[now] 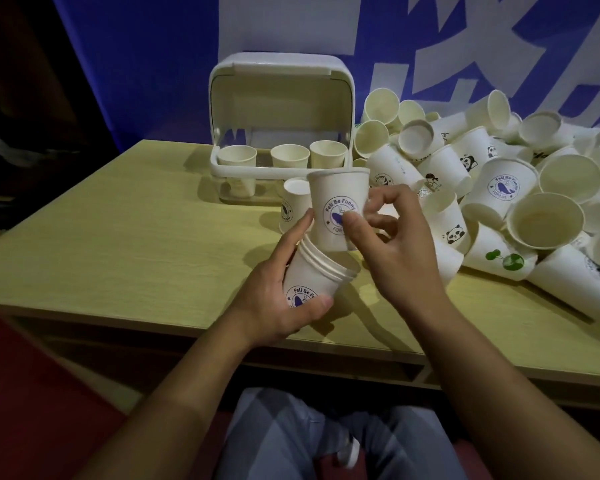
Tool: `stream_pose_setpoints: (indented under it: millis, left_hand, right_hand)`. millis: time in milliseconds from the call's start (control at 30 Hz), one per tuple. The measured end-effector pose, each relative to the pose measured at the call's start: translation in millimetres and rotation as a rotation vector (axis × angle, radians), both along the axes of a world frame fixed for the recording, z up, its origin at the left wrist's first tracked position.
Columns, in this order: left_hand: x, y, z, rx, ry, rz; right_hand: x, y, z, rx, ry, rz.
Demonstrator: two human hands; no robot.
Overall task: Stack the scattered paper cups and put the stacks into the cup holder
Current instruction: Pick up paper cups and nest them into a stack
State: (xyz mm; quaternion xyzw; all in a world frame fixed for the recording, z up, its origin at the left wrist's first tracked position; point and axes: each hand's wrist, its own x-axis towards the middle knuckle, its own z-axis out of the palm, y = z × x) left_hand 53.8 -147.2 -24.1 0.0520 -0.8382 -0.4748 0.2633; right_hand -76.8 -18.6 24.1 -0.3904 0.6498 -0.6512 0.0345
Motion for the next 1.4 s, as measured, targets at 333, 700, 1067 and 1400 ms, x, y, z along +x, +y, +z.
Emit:
stream_pose_setpoints:
  millis: [333,700,1067,1400]
  left_hand:
    - [-1.1,-2.7,-3.2,0.020,0.038,0.097]
    - [-4.7,-2.9,-4.2,0.107,0.060,0.077]
    - [-1.6,-0.4,-0.7,0.095,0.012,0.055]
    - [-1.3,-0.9,1.5,0.161,0.078,0.102]
  right_hand:
    - [6.5,2.8,-11.5,0.026,0.061,0.009]
    - [-52.8,57.8,-12.9,0.548,0.632,-0.330]
    - [-58.0,50.4,12.4,0.488,0.214,-0.013]
    - [6.5,-15.2,2.9,-0.074,-0.168,0.069]
